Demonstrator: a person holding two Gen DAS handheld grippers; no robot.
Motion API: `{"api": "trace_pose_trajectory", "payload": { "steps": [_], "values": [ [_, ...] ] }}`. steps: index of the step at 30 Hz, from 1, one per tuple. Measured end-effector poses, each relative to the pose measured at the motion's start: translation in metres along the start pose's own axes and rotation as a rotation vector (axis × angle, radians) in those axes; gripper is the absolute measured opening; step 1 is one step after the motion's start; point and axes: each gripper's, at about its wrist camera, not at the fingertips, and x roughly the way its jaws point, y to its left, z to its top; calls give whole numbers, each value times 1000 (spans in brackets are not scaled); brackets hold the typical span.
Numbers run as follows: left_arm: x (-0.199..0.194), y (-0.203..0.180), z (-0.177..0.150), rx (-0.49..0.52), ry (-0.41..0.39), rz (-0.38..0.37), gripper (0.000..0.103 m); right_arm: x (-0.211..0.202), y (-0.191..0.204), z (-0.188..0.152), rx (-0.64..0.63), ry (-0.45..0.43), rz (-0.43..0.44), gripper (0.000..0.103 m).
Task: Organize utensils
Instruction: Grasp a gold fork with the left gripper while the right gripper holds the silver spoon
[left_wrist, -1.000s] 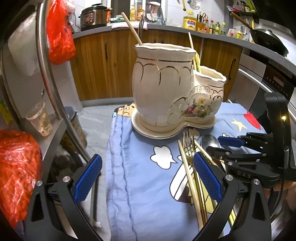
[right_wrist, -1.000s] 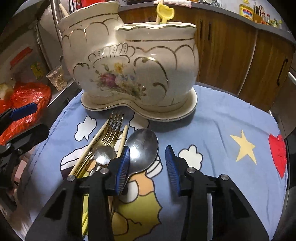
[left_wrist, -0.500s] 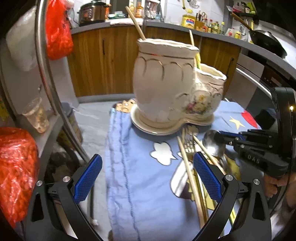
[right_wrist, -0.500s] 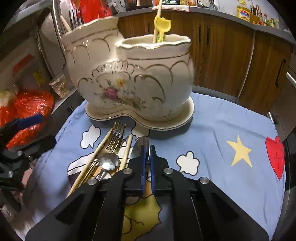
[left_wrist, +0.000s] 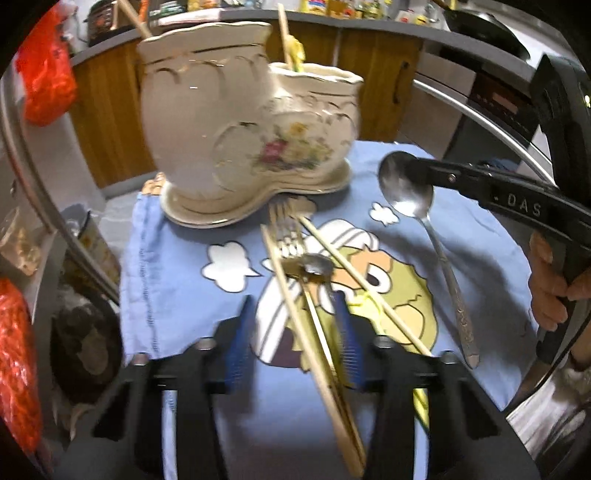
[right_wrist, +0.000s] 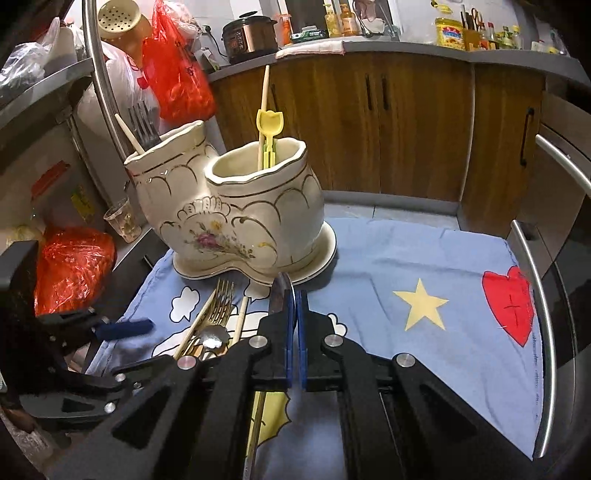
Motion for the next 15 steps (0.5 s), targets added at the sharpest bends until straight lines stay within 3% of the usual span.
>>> {"api": "trace_pose_trajectory", "payload": {
  "steps": [2,5,15],
  "values": [
    [-1,-4,1,6,-6,-8,24,1,2,0,-1,1,2,2],
    [4,-8,3,7,1,-15,17,-1,1,-1,0,4,7,2],
    [26,-13,11,10,55,47,13,-7,2,-3,-11,2,29,2]
  ]
}}
